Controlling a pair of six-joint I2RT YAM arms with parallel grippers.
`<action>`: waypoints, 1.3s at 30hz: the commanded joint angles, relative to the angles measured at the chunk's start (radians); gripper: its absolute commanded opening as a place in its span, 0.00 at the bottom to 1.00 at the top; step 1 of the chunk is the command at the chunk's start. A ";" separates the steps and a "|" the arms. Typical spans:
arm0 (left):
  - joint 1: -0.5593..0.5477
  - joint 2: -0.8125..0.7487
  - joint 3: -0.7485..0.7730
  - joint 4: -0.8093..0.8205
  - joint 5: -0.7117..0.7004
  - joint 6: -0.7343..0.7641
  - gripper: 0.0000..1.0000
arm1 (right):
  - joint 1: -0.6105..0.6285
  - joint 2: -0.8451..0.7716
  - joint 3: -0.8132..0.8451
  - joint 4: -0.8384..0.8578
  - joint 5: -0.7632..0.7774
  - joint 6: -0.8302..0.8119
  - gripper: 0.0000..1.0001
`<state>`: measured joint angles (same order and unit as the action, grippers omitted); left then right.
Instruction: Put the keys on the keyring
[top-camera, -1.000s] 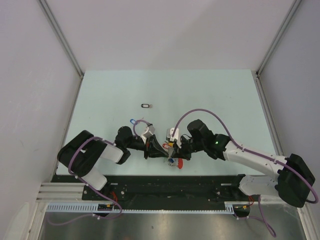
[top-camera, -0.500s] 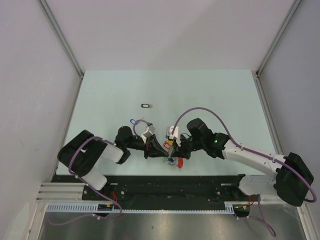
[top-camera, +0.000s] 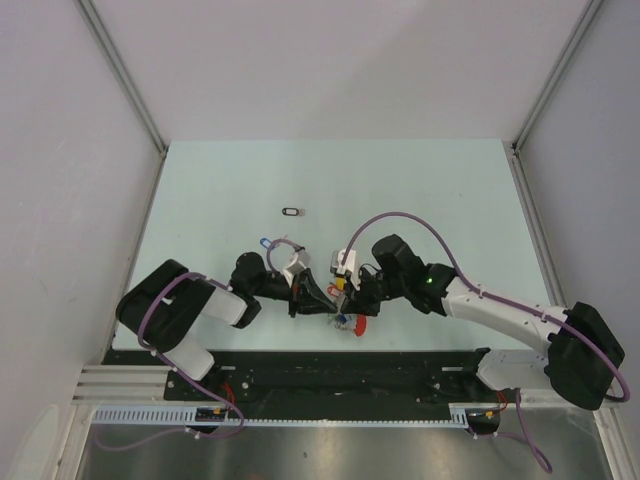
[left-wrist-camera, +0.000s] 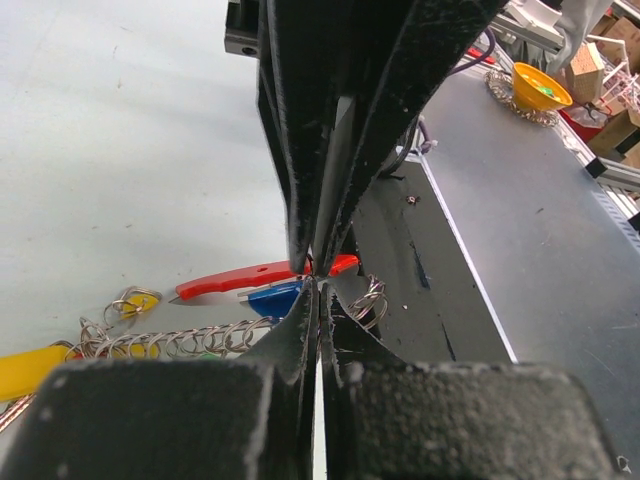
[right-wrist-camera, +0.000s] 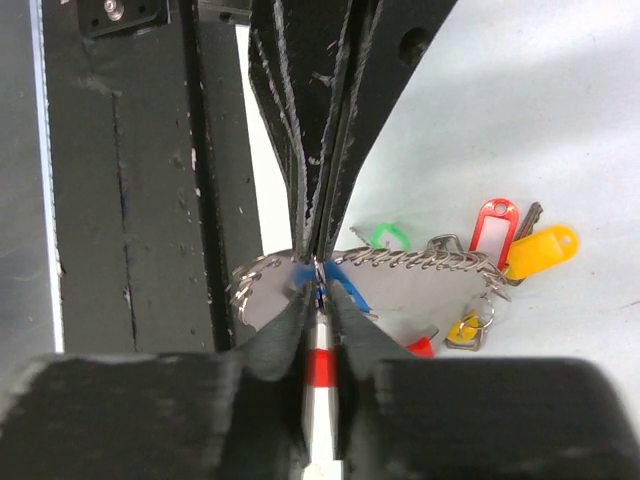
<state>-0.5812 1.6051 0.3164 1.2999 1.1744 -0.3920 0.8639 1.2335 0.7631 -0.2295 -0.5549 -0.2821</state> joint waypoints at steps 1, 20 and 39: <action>-0.003 0.004 0.009 0.424 -0.031 0.002 0.00 | -0.005 -0.015 0.061 0.072 0.013 0.011 0.18; 0.018 0.003 -0.040 0.424 -0.107 0.038 0.00 | -0.114 -0.131 -0.119 0.102 0.162 0.194 0.33; 0.075 0.026 0.110 0.089 -0.453 0.143 0.00 | -0.141 -0.111 -0.145 0.171 0.208 0.285 0.42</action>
<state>-0.5156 1.6367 0.3340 1.2976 0.8215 -0.3401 0.6914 1.1568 0.6189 -0.0834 -0.3763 -0.0067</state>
